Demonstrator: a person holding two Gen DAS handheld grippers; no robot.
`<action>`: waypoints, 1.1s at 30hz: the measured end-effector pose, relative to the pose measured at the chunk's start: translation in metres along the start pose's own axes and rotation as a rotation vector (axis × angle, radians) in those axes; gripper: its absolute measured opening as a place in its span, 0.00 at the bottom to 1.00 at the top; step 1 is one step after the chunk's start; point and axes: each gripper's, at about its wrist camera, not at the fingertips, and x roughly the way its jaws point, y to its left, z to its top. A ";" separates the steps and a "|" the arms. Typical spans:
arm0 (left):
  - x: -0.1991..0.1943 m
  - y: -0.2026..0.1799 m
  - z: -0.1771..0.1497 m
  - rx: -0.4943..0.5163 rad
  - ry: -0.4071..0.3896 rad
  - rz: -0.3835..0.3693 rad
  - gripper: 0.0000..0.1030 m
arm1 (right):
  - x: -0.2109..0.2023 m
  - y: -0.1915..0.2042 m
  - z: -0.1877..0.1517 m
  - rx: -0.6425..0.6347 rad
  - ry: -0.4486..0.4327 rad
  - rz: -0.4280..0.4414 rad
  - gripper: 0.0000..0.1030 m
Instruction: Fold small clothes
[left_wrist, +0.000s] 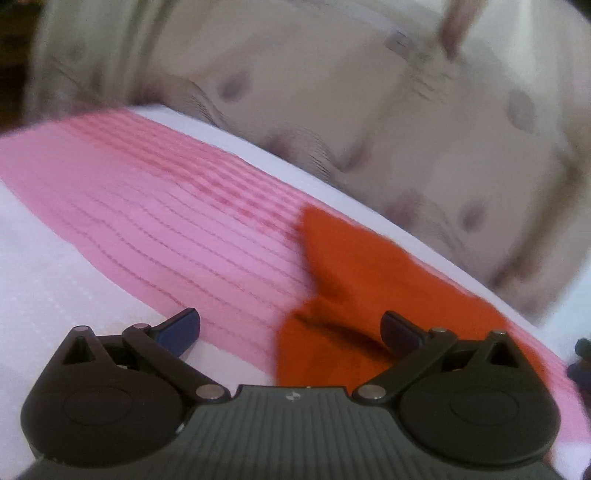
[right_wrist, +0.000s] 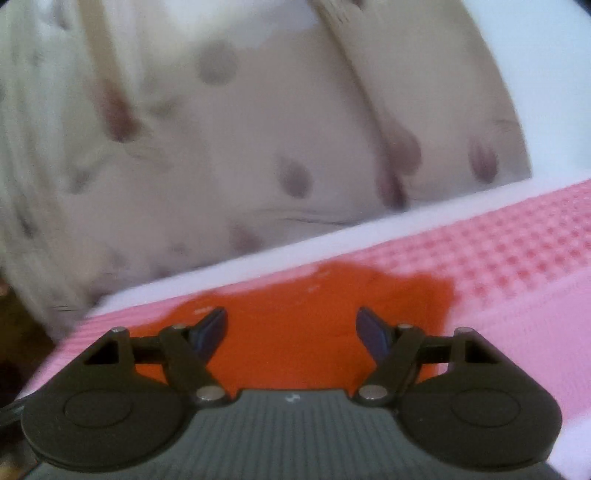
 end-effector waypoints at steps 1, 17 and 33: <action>-0.008 0.003 -0.001 0.016 0.027 -0.060 0.98 | -0.024 0.003 -0.010 -0.018 0.002 0.032 0.78; -0.181 0.036 -0.093 0.287 0.214 -0.416 0.92 | -0.231 0.018 -0.195 -0.029 0.210 -0.053 0.81; -0.147 0.054 -0.123 0.136 0.409 -0.345 0.80 | -0.177 0.006 -0.201 0.086 0.298 0.084 0.24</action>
